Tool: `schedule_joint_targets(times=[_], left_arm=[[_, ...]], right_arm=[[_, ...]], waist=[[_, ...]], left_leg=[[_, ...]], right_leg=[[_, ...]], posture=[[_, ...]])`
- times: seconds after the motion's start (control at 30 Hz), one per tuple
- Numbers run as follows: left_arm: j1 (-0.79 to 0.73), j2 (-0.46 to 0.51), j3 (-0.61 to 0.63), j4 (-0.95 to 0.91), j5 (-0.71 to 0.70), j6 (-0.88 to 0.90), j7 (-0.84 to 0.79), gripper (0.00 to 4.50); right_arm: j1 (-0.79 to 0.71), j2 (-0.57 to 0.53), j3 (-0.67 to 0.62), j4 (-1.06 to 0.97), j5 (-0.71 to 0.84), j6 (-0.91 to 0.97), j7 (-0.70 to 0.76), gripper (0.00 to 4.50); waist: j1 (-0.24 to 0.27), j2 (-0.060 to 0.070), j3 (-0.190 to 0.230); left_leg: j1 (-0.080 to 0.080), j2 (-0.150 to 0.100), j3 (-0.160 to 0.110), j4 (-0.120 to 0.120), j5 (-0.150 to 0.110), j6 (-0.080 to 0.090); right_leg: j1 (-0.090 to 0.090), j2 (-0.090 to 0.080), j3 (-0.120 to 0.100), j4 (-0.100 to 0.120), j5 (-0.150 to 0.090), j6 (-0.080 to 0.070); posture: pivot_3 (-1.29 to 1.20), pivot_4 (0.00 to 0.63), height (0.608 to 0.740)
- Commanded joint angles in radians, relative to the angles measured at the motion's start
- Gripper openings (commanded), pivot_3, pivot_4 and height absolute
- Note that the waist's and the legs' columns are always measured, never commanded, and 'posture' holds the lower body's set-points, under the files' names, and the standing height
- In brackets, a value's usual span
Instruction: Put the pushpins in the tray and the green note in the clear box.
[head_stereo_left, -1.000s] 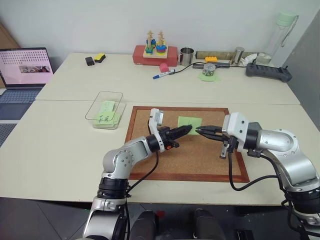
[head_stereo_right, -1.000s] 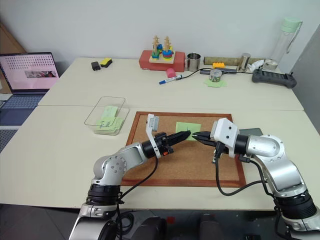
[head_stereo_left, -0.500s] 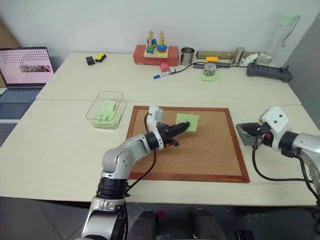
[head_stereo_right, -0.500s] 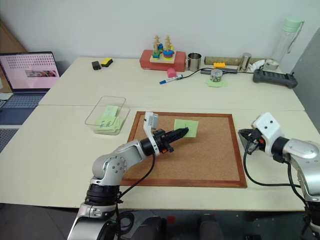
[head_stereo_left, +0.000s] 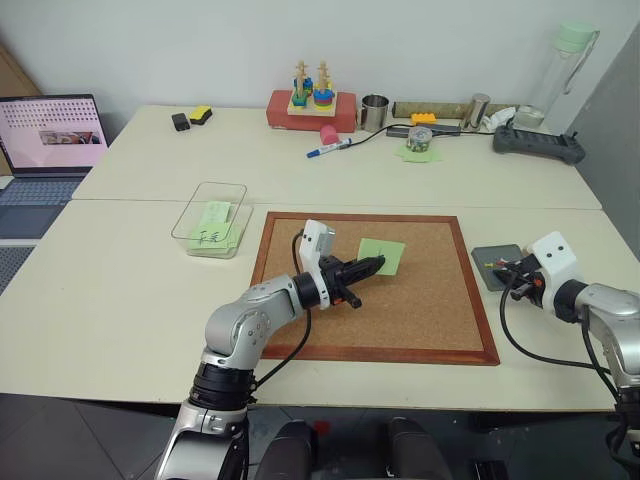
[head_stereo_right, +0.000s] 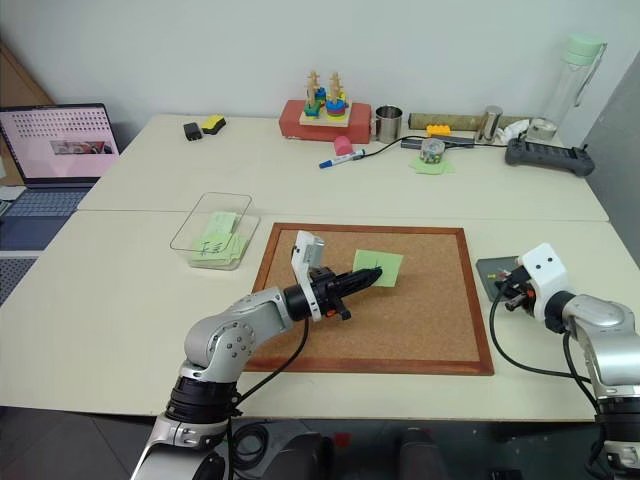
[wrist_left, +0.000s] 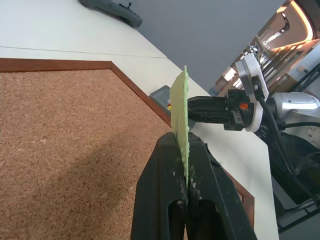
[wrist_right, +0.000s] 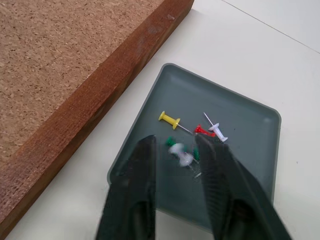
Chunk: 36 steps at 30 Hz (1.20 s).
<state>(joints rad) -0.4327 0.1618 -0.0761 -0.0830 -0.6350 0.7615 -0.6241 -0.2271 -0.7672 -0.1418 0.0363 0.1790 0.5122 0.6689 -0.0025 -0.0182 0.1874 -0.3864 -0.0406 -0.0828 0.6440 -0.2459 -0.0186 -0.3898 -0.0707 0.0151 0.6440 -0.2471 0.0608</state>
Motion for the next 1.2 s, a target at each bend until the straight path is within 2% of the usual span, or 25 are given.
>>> schedule_joint_targets(times=[0.03, 0.13, 0.3, 0.47, 0.63, 0.77, 0.87, 1.0, 1.2], left_arm=[[-0.003, 0.004, 0.002, -0.046, -0.001, -0.017, -0.008, 0.0], [-0.005, 0.004, 0.003, -0.047, -0.002, -0.018, -0.007, 0.0], [-0.016, 0.014, 0.018, -0.058, -0.005, -0.022, -0.005, 0.0], [-0.013, 0.065, 0.085, -0.135, -0.021, -0.021, 0.026, 0.0], [0.006, 0.131, 0.231, -0.226, -0.03, -0.023, 0.128, 0.0], [0.008, 0.195, 0.346, -0.231, 0.061, -0.091, 0.246, 0.0], [-0.019, 0.268, 0.42, -0.164, 0.18, -0.167, 0.359, 0.0], [-0.04, 0.352, 0.416, -0.038, 0.286, -0.234, 0.384, 0.0], [-0.082, 0.356, 0.397, 0.092, 0.319, -0.257, 0.379, 0.0]], right_arm=[[-0.018, -0.004, -0.017, -0.02, 0.004, -0.004, -0.002, 2.16], [-0.021, -0.008, -0.022, -0.022, 0.006, -0.011, 0.002, 2.71], [-0.033, -0.038, -0.041, -0.091, 0.051, -0.02, 0.069, 2.71], [-0.061, -0.085, -0.019, -0.222, 0.119, -0.075, 0.212, 2.71], [-0.163, -0.069, 0.023, -0.368, 0.254, -0.029, 0.313, 2.71], [-0.277, -0.025, 0.065, -0.396, 0.308, 0.017, 0.308, 2.71], [-0.331, 0.0, 0.105, -0.371, 0.305, 0.016, 0.318, 2.71], [-0.356, 0.022, 0.144, -0.333, 0.29, -0.002, 0.333, 2.71], [-0.365, 0.045, 0.167, -0.329, 0.29, -0.003, 0.34, 2.71]], waist=[[0.0, 0.0, 0.0], [0.0, 0.0, 0.0], [0.0, 0.0, 0.0], [-0.003, 0.0, 0.0], [-0.008, 0.0, 0.001], [-0.004, -0.001, 0.001], [0.001, -0.003, 0.002], [0.005, -0.003, 0.002], [0.007, -0.003, 0.002]], left_leg=[[0.0, 0.0, 0.0, 0.0, 0.0, 0.0], [0.0, 0.0, 0.0, 0.0, 0.0, 0.0], [0.0, 0.0, 0.0, 0.0, 0.0, 0.0], [0.0, 0.0, 0.0, 0.0, 0.0, 0.0], [0.0, 0.002, -0.002, 0.0, 0.0, 0.0], [0.001, 0.001, -0.005, 0.0, 0.0, 0.0], [0.0, 0.001, -0.006, 0.0, 0.0, 0.0], [-0.001, 0.0, -0.007, -0.001, 0.0, 0.0], [-0.004, 0.0, -0.008, 0.0, 0.0, 0.0]], right_leg=[[0.0, 0.0, 0.0, 0.0, 0.0, 0.0], [0.0, 0.0, 0.0, 0.0, 0.0, 0.0], [0.0, 0.0, 0.0, 0.0, 0.0, 0.0], [0.0, 0.0, 0.0, 0.0, 0.0, 0.0], [0.0, 0.001, 0.0, 0.0, -0.002, 0.004], [0.0, 0.001, 0.0, 0.0, -0.002, 0.004], [0.0, 0.001, -0.001, -0.001, 0.0, 0.0], [0.0, 0.0, -0.002, -0.001, 0.0, 0.0], [-0.003, -0.001, -0.003, 0.0, 0.0, 0.0]], posture=[[0.0, 0.15, 0.74], [0.0, 0.15, 0.74], [0.0, 0.15, 0.74], [0.0, 0.15, 0.74], [0.0, 0.15, 0.74], [0.0, 0.15, 0.74], [0.0, 0.15, 0.74], [0.0, 0.15, 0.74], [0.0, 0.15, 0.74]])
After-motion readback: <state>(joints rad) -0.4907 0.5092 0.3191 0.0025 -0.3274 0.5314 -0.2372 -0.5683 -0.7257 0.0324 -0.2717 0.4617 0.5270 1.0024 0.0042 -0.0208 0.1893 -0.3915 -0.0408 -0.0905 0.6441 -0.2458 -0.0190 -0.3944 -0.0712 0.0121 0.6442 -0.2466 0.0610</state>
